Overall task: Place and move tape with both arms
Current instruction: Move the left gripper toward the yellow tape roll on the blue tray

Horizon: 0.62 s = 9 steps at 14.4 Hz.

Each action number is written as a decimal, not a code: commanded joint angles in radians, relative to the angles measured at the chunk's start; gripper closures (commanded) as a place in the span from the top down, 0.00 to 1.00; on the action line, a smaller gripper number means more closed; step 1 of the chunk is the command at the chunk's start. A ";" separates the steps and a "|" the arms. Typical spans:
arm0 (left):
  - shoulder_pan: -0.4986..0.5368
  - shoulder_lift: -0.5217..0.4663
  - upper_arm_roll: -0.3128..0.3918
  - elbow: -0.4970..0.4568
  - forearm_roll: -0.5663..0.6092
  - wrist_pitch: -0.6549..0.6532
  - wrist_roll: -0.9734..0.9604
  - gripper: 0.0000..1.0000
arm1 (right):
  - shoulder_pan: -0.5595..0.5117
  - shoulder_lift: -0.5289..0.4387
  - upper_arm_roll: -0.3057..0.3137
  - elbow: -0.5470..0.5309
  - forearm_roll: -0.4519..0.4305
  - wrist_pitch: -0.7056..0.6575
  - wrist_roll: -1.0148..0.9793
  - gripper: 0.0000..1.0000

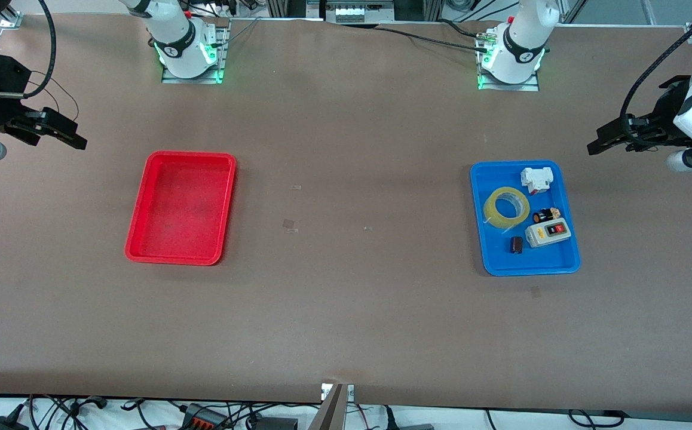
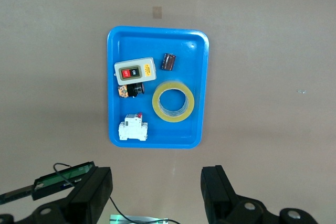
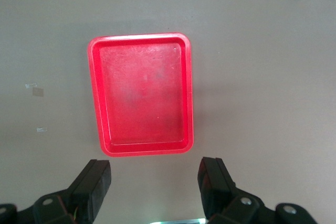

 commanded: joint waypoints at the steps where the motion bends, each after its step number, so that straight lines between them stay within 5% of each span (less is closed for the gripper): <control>1: -0.011 -0.028 0.014 -0.022 -0.012 -0.008 0.023 1.00 | -0.001 -0.010 0.003 -0.005 0.007 0.008 -0.017 0.98; 9: -0.022 0.009 0.014 -0.009 -0.009 -0.012 0.021 1.00 | 0.001 -0.005 0.003 -0.002 0.007 0.021 -0.014 0.98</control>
